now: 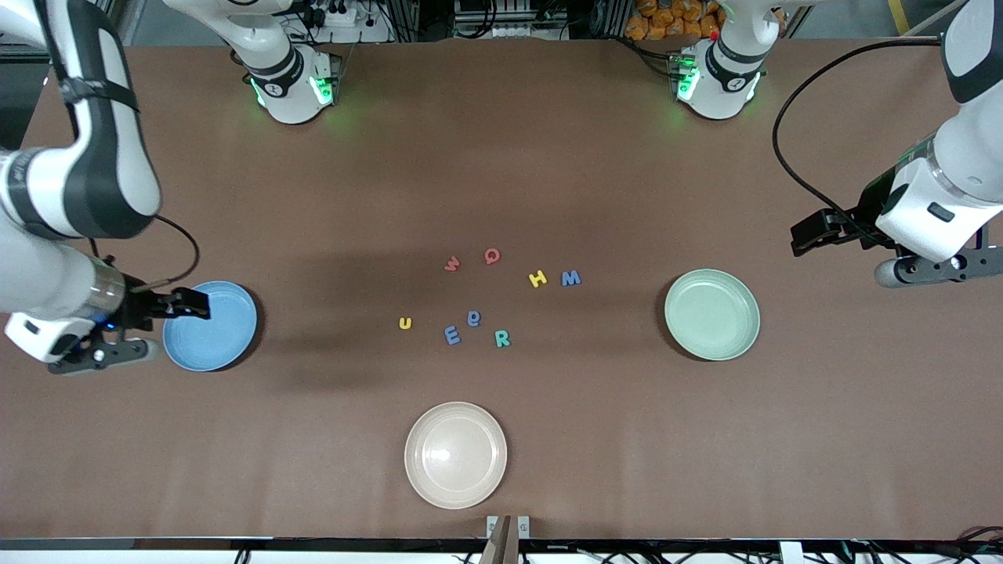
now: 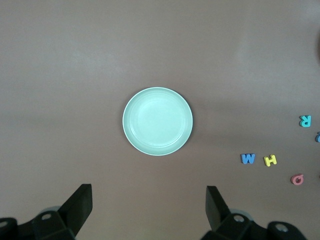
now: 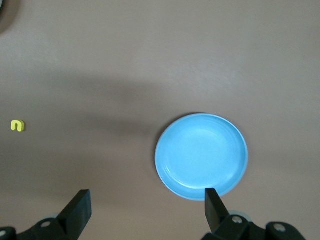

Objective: Sort upper and lower case letters into plates

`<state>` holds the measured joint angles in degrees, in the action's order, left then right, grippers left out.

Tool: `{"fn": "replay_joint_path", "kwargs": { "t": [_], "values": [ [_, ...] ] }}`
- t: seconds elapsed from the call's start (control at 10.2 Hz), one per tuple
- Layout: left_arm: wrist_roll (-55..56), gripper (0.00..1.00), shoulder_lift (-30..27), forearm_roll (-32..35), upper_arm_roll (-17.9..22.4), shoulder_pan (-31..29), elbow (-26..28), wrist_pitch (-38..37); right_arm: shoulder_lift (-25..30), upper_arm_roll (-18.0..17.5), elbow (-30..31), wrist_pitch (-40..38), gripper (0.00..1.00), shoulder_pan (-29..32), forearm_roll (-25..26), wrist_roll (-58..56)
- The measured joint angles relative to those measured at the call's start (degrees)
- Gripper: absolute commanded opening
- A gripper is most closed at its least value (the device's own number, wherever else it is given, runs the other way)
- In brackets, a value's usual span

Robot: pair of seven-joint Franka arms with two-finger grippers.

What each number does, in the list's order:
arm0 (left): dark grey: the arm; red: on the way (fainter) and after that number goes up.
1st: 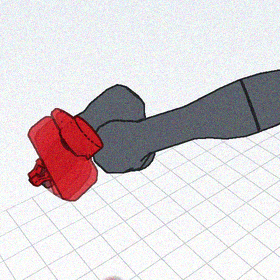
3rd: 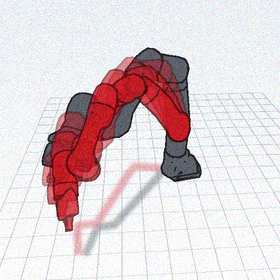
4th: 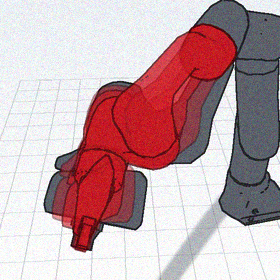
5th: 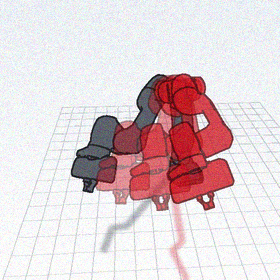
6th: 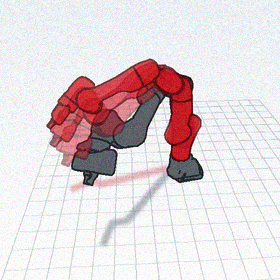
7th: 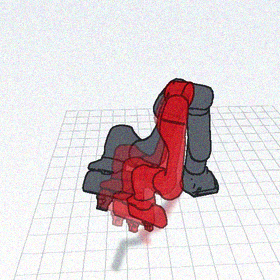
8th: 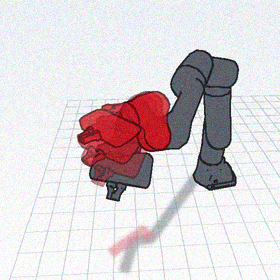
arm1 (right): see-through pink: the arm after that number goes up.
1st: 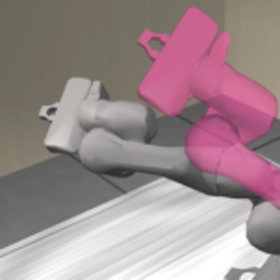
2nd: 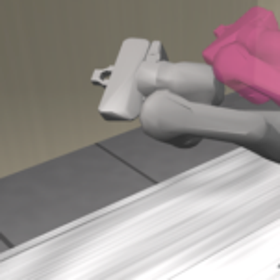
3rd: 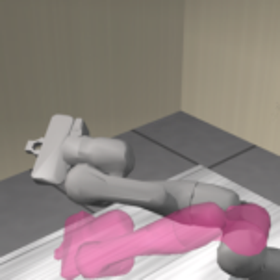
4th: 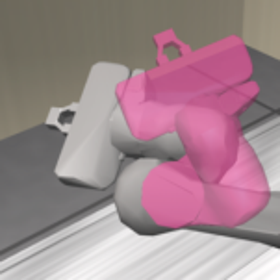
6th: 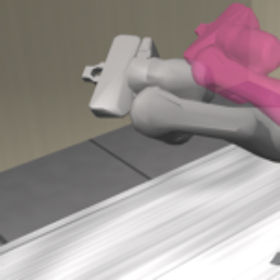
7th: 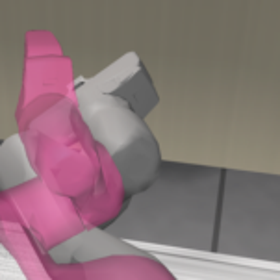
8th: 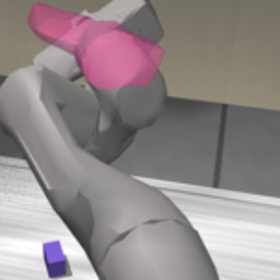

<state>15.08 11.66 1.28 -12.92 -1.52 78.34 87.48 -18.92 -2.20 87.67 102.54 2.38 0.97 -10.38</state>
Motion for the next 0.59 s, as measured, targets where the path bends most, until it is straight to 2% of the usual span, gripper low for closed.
{"fn": "replay_joint_path", "kwargs": {
  "t": [0.1,0.29,0.49,0.59],
  "values": [
    [-2.75,1.00,0.18,0.00,-0.44,0.57,0.55,-0.01,2.32,0.00,1.52,-0.41,1.00,0.57,-0.01,-0.30],
    [-4.01,1.00,2.86,0.00,-1.13,5.79,2.09,2.83,6.58,-0.23,4.67,-1.06,1.00,0.57,-0.14,-0.30],
    [3.75,1.00,9.49,-0.01,-1.25,12.07,2.82,9.80,7.82,-0.28,5.91,-1.13,1.00,0.56,-0.27,-0.30],
    [8.23,1.00,13.07,-0.02,-1.40,13.42,2.91,13.95,7.67,-0.30,6.39,-0.49,1.00,0.55,-0.40,-0.30]
  ]
}}
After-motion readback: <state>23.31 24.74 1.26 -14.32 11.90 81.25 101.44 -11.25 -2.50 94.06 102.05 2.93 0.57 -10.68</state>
